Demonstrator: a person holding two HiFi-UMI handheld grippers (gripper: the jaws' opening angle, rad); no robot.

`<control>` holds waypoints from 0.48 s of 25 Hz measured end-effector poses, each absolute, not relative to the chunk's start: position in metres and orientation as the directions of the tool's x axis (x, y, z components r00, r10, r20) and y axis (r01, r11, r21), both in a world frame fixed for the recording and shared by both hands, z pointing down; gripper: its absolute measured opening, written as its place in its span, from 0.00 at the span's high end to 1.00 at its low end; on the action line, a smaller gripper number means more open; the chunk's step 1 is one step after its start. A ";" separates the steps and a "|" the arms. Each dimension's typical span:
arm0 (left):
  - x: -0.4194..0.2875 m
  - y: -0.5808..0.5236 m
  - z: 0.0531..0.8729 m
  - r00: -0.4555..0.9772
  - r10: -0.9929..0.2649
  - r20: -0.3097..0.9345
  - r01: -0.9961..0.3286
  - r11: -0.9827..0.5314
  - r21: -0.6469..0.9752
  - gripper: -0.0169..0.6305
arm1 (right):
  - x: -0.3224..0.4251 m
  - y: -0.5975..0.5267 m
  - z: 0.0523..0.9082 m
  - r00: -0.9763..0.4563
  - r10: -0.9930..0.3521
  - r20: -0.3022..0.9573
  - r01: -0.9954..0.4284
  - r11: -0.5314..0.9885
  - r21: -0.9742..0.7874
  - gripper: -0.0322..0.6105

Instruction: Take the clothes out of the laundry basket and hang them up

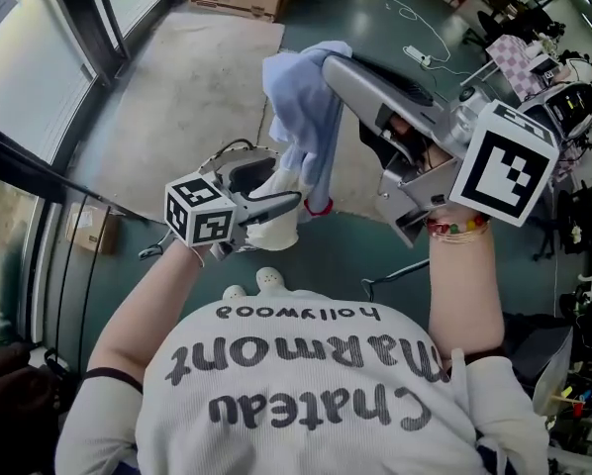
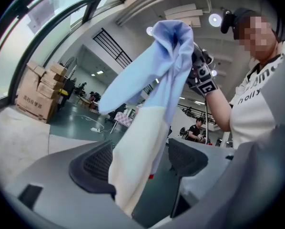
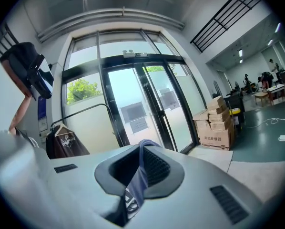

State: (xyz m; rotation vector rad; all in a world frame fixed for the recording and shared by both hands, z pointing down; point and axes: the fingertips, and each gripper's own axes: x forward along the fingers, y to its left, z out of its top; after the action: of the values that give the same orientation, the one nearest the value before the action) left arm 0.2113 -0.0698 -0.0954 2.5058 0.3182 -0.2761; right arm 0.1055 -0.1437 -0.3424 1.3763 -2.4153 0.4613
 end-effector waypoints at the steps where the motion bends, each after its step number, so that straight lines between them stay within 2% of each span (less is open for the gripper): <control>1: 0.212 -0.071 -0.106 0.942 0.174 -0.286 0.305 -0.799 0.519 0.41 | 0.105 -0.147 -0.337 -0.486 -0.757 0.438 -0.866 0.483 -0.126 0.89; 4: 0.214 -0.071 -0.132 0.929 0.206 -0.308 0.336 -0.816 0.470 0.41 | 0.106 -0.151 -0.324 -0.501 -0.733 0.459 -0.858 0.489 -0.157 0.88; 8: 0.226 -0.052 -0.138 0.951 0.222 -0.214 0.295 -0.860 0.417 0.41 | 0.100 -0.137 -0.318 -0.542 -0.699 0.466 -0.835 0.507 -0.212 0.88; 9: 0.227 -0.049 -0.135 0.958 0.216 -0.190 0.277 -0.867 0.415 0.44 | 0.103 -0.134 -0.313 -0.533 -0.698 0.477 -0.842 0.492 -0.221 0.89; 10: 0.228 -0.049 -0.131 0.963 0.207 -0.172 0.261 -0.871 0.415 0.60 | 0.107 -0.133 -0.306 -0.519 -0.700 0.491 -0.852 0.471 -0.229 0.88; 11: 0.227 -0.050 -0.127 0.968 0.198 -0.156 0.246 -0.876 0.415 0.82 | 0.109 -0.134 -0.300 -0.514 -0.698 0.499 -0.855 0.461 -0.237 0.89; 12: 0.225 -0.051 -0.122 0.971 0.191 -0.141 0.234 -0.879 0.416 0.90 | 0.109 -0.136 -0.296 -0.527 -0.688 0.499 -0.847 0.470 -0.247 0.88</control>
State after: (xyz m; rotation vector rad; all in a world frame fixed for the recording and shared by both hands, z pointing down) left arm 0.2252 -0.0512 -0.1225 2.6772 0.3036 -0.1329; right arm 0.1092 -0.1360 -0.2956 1.2991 -2.3921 0.6771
